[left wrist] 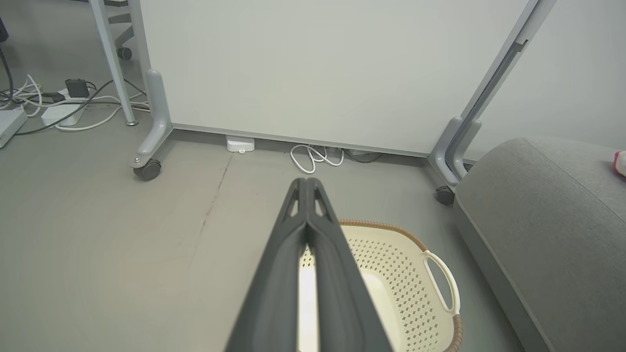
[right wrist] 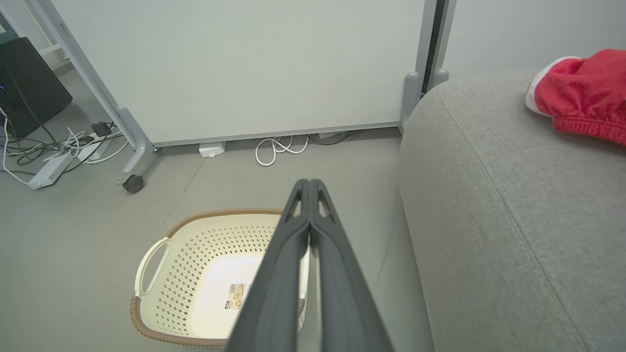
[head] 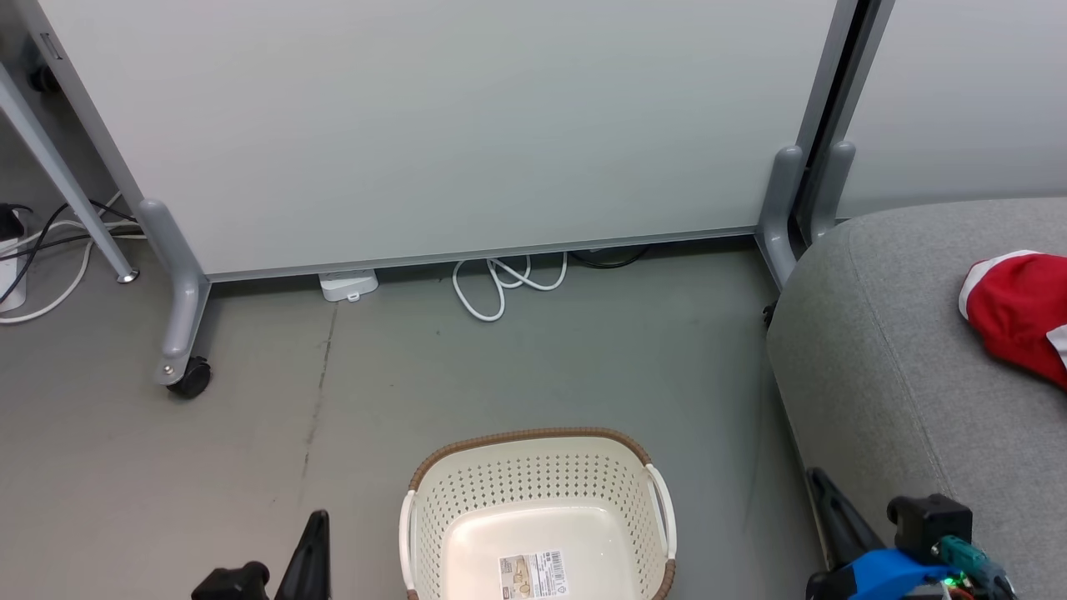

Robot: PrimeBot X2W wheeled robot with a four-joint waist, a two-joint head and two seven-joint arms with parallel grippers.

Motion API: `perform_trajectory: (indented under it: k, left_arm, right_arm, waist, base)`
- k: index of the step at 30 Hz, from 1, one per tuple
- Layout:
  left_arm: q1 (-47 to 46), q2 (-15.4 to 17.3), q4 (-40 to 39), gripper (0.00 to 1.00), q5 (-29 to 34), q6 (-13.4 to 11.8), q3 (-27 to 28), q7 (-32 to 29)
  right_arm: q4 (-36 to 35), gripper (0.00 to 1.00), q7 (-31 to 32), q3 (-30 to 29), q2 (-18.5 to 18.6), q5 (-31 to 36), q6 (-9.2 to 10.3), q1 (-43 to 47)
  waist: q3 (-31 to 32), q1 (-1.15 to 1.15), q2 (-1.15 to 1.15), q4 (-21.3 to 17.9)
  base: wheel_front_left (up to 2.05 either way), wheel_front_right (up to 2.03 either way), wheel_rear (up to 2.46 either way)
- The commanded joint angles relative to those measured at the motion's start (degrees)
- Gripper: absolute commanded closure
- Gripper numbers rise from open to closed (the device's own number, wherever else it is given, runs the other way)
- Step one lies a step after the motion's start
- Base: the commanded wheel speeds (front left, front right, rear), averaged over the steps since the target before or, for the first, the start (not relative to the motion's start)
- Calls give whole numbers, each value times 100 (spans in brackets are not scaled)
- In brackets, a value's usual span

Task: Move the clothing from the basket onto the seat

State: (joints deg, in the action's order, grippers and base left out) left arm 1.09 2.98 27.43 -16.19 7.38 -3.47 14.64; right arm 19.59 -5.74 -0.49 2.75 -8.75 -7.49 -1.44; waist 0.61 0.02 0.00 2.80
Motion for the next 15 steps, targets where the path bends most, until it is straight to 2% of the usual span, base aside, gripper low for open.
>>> perform_trajectory:
  k: [1,15]
  left_arm:
    - [18,-3,24,100,-1,0,0,0]
    - [-89,-8,-160,100,-1292,2,177,-362]
  right_arm:
    - [24,100,5,1,-1,-1,0,11]
    - [-25,100,218,-106,0,-1419,0,-55]
  waist:
    - [0,0,0,0]
    - [-8,0,0,-29]
  base:
    - [0,0,0]
    - [0,0,0]
